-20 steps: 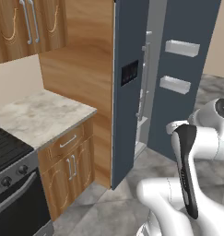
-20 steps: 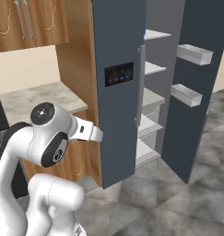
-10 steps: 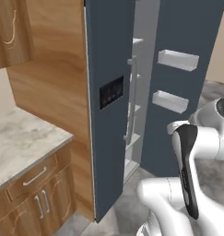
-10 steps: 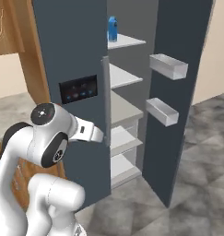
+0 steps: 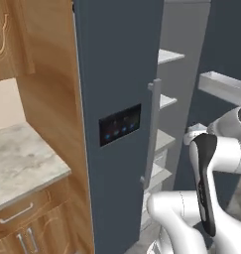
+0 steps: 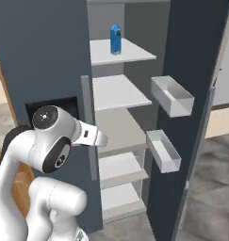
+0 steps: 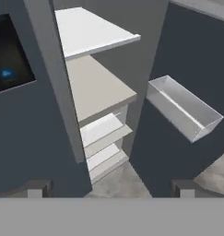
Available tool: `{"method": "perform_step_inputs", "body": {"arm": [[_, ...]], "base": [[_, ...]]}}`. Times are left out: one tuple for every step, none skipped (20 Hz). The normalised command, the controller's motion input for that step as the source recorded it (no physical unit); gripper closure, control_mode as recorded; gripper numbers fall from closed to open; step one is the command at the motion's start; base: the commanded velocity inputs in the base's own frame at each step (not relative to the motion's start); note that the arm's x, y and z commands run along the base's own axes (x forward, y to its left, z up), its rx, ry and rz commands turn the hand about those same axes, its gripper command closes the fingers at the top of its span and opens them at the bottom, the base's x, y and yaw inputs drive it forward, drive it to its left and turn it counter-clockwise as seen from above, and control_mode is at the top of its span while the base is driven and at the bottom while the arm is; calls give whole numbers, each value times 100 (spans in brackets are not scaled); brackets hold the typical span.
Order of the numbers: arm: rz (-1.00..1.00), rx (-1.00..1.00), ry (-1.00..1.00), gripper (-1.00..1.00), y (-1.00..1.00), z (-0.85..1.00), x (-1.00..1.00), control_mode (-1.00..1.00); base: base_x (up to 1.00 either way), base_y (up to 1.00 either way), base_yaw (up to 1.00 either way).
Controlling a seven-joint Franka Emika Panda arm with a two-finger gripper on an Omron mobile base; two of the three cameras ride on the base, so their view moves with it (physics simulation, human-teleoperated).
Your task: Take a sugar cube from the saucer and place it inside the coffee. Then, grab milk from the fridge and place it next to the coffee on the counter to sweeten the coffee.
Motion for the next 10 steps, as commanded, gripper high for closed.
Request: {"method": "perform_step_inputs", "body": {"arm": [[0, 0, 0, -100, 0, 0, 0, 100], [0, 0, 0, -100, 0, 0, 0, 100], [0, 0, 0, -100, 0, 0, 0, 100], [0, 0, 0, -100, 0, 0, 0, 100], [0, 0, 0, -100, 0, 0, 0, 100], [0, 0, 0, -100, 0, 0, 0, 100], [0, 0, 0, -100, 0, 0, 0, 100], [0, 0, 0, -100, 0, 0, 0, 100], [0, 0, 0, -100, 0, 0, 0, 100], [0, 0, 0, -100, 0, 0, 0, 100]], "base": [[76, -54, 54], [66, -51, 54], [61, -51, 52], [51, -46, 53], [46, -39, 53], [37, -31, 53], [33, -21, 56], [29, -22, 55], [21, -24, 53], [15, -26, 49]]}}
